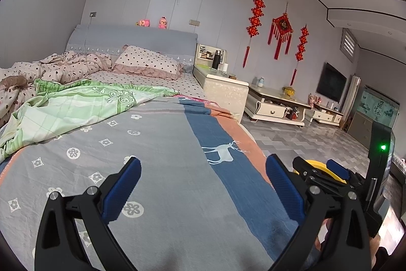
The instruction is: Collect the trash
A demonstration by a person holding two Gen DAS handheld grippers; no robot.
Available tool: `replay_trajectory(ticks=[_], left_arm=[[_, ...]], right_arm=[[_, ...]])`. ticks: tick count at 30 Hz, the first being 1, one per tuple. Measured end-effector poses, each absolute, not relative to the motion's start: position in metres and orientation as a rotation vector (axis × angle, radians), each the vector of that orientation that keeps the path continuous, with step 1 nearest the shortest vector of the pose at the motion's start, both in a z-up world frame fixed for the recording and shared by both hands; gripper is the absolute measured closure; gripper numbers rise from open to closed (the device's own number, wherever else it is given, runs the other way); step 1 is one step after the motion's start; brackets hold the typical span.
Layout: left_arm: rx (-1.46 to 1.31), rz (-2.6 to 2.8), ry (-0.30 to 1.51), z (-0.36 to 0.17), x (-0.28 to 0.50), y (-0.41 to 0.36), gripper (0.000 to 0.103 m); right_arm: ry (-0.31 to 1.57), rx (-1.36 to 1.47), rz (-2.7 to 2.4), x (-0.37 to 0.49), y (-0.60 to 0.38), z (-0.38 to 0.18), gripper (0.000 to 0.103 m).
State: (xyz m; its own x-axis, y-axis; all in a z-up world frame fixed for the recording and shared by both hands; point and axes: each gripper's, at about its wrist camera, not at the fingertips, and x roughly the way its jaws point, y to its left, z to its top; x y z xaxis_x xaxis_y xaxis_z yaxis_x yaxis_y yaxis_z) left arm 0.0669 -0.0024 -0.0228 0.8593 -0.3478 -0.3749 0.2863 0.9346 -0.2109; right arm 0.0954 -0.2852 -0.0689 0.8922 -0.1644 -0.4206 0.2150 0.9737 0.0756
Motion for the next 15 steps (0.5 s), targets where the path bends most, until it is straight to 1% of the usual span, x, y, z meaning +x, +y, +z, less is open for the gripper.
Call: replay_trajectory(ticks=[15], left_arm=[[-0.156,-0.347,0.430,-0.0247,0.0664,-0.0036,0.008]], right_arm=[[0.427,0.122,-0.198,0.0975,-0.2837,-0.0701,0.008]])
